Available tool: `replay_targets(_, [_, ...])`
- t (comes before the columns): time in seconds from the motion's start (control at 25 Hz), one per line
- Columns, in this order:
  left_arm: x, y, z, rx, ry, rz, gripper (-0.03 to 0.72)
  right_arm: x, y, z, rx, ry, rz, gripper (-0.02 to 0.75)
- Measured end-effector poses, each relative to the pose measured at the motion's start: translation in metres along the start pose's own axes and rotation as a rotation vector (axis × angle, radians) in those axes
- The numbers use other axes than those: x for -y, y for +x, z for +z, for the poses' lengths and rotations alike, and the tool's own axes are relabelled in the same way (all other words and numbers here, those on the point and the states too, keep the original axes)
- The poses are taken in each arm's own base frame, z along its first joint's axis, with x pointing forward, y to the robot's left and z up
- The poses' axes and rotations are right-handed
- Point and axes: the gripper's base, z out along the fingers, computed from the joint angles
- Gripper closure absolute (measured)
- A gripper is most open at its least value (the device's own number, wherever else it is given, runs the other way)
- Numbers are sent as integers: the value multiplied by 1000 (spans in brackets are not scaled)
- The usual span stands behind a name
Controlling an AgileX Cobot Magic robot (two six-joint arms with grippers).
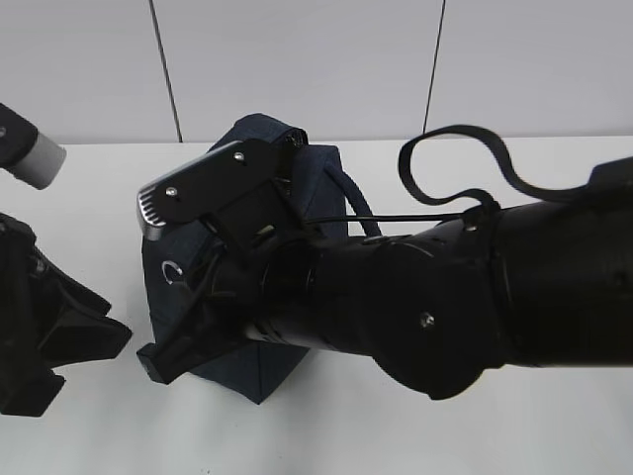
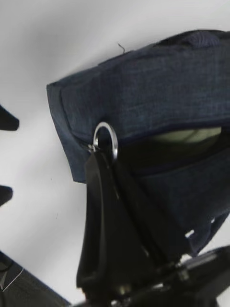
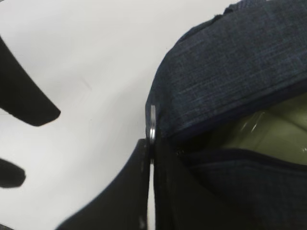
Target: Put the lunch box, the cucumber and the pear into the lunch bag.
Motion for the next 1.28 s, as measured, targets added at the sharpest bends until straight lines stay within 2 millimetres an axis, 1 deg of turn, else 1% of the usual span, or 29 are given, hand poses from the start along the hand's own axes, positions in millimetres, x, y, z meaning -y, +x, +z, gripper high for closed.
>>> replay_targets(0.16, [-6, -4, -3, 72, 59, -42, 473, 0, 0, 0, -3, 1, 12, 738])
replay_targets(0.32, [-29, -4, -14, 181, 106, -140, 473, 0, 0, 0, -3, 1, 18, 738])
replay_targets(0.4, [-42, -6, -17, 258, 114, -199, 473, 0, 0, 0, -3, 2, 25, 738])
replay_targets(0.44, [-46, -7, -17, 282, 112, -201, 473, 0, 0, 0, -2, 2, 28, 738])
replay_targets(0.48, [-52, -8, -14, 299, 108, -190, 473, 0, -1, -2, -1, 1, 36, 738])
replay_targets(0.6, [-56, -7, -8, 287, 103, -181, 473, 0, -1, -2, -5, -2, 36, 738])
replay_targets(0.72, [-65, -7, -1, 276, 49, -190, 473, 0, -1, -3, -7, -3, 36, 738])
replay_targets(0.88, [-71, -7, 2, 279, 12, -204, 473, 0, -1, -3, -9, -4, 37, 738])
replay_targets(0.96, [-73, -6, 5, 270, 11, -181, 473, 0, -1, -3, -9, -3, 38, 738])
replay_targets(1.16, [-71, -7, 15, 298, 65, -27, 487, 0, -1, -3, -9, -3, 39, 738])
replay_targets(1.28, [-71, -8, 17, 316, 79, 46, 496, 0, -1, -3, -9, -3, 39, 738])
